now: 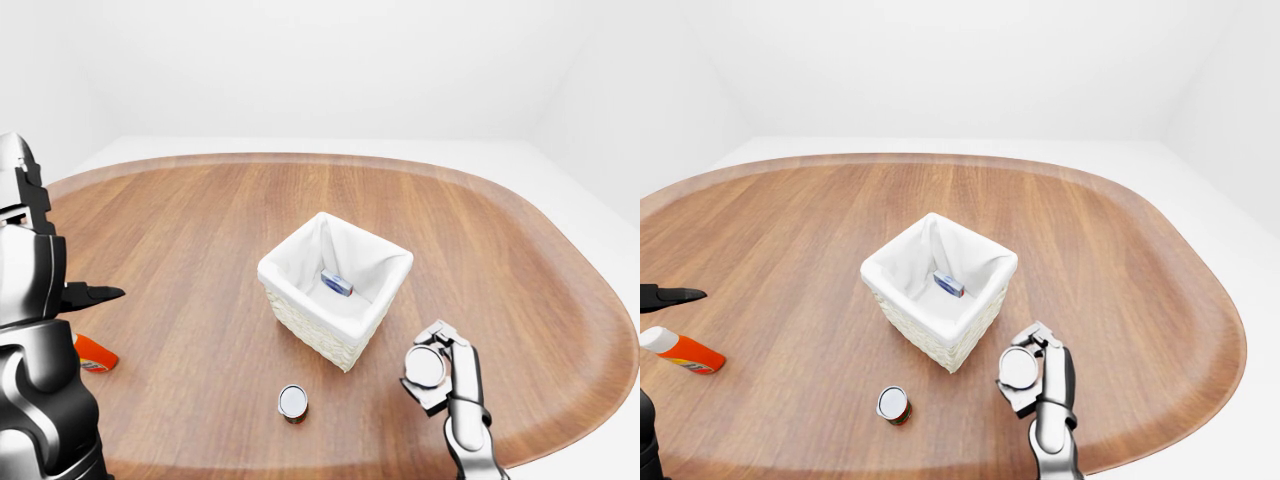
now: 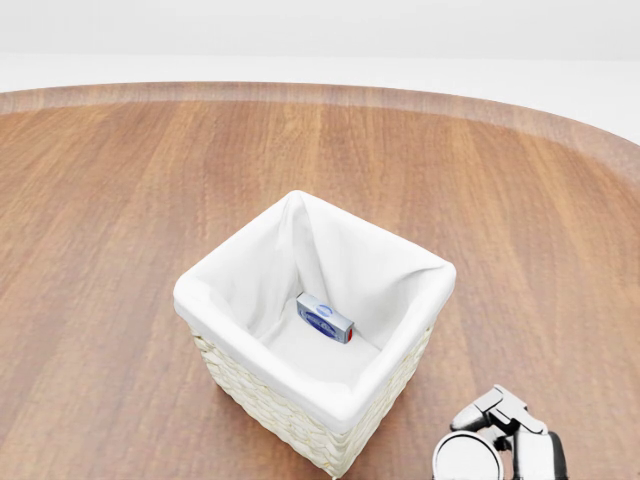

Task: Pick up the alphabet soup and the cream cheese box, and put them in the basket.

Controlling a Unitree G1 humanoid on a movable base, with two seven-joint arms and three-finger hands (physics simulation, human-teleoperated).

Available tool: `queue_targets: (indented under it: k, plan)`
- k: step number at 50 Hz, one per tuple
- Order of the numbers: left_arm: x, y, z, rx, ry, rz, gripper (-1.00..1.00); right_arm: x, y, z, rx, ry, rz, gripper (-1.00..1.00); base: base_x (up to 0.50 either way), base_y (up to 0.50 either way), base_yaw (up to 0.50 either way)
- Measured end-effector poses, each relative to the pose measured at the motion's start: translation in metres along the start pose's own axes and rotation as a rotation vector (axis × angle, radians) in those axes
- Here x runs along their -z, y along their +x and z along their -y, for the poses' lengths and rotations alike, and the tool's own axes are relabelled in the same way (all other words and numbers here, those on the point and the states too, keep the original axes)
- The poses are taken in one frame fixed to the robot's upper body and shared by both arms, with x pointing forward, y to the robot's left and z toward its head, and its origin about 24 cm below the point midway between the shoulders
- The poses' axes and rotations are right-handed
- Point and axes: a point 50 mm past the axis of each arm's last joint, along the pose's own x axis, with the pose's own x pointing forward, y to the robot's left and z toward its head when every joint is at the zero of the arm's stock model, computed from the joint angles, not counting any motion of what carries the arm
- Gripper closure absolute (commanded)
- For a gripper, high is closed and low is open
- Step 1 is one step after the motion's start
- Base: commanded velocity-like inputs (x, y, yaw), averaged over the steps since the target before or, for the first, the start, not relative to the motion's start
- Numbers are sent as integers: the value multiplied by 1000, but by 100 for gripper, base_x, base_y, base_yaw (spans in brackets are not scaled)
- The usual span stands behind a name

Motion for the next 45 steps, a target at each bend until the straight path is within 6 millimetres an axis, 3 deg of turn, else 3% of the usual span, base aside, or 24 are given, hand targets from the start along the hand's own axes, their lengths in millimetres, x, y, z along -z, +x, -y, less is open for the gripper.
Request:
queue_targets:
  k: [27,45]
  plan:
    - [0,0,-1,-1,1,0,-100,-71,26,48,181,87,239,100,0,0,0]
    - [0,0,1,5,2,-1,-100,-129,28,56,226,242,414,100,0,0,0]
